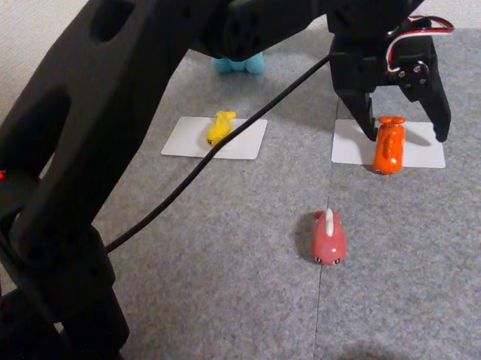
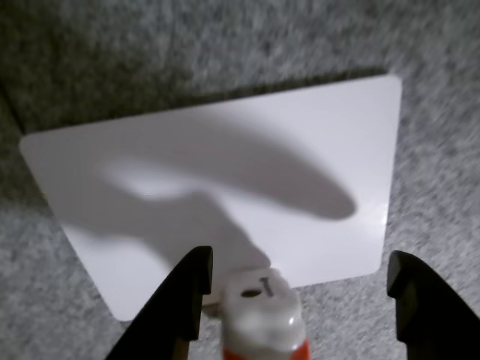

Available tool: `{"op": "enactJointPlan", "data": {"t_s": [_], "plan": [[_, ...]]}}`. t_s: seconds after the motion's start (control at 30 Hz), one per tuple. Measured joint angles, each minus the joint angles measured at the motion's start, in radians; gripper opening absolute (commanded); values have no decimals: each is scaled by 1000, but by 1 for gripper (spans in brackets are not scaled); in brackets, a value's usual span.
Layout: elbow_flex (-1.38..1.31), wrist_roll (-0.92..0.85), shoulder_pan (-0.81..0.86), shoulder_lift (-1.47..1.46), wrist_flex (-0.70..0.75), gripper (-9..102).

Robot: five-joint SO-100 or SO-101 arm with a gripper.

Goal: Wooper wants to eat egg sudhi, and Goomy wants to eat shrimp sushi

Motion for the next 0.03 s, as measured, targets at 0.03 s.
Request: {"op": "enactJointPlan", "data": {"t_s": [0.03], "plan": [[0, 5, 0, 6, 15, 28]]}}
